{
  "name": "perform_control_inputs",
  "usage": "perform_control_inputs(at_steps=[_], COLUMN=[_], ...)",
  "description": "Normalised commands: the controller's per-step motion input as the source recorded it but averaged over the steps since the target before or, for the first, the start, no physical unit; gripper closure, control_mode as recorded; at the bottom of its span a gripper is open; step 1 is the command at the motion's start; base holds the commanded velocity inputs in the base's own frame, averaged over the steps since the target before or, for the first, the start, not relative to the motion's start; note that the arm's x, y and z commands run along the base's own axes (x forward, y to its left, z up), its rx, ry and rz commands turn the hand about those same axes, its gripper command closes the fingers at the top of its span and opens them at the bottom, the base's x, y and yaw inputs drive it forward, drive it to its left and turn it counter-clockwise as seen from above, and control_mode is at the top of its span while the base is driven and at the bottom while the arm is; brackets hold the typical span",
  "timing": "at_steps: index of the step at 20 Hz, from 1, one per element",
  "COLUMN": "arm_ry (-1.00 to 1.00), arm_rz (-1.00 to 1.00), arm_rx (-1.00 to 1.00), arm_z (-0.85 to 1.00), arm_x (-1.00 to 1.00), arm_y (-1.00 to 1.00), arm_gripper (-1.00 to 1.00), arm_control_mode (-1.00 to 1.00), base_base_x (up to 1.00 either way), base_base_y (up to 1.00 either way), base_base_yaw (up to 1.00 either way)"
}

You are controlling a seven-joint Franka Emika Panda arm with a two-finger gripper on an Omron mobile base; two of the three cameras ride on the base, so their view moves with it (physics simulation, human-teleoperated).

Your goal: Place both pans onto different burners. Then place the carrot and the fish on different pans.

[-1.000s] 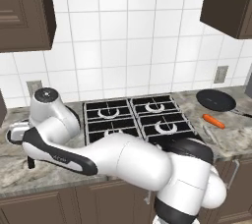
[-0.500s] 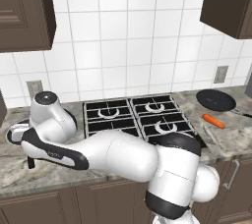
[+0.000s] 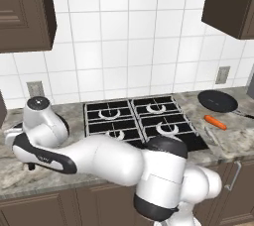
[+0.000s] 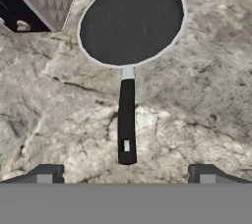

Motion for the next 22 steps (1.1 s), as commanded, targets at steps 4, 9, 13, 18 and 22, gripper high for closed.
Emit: perform_control_inputs(at_steps=[4, 9, 13, 18, 22], arm_ry=[0.0, 0.01, 0.02, 0.01, 0.0], arm_rz=[0.0, 0.0, 0.0, 0.0, 0.0], arm_rx=[-0.01, -0.02, -0.01, 0.0, 0.0], arm_z=[-0.1, -0.17, -0.24, -0.2, -0.17], arm_x=[0.0, 0.0, 0.02, 0.04, 0.11], arm_y=[0.09, 0.02, 0.0, 0.0, 0.0], arm_gripper=[-1.0, -1.0, -1.0, -1.0, -1.0], arm_control_mode=[-1.0, -1.0, -1.0, -1.0, -1.0], base_base_x=[0.0, 0.0, 0.0, 0.0, 0.0], base_base_y=[0.0, 0.0, 0.0, 0.0, 0.0], base_base_yaw=[0.0, 0.0, 0.0, 0.0, 0.0])
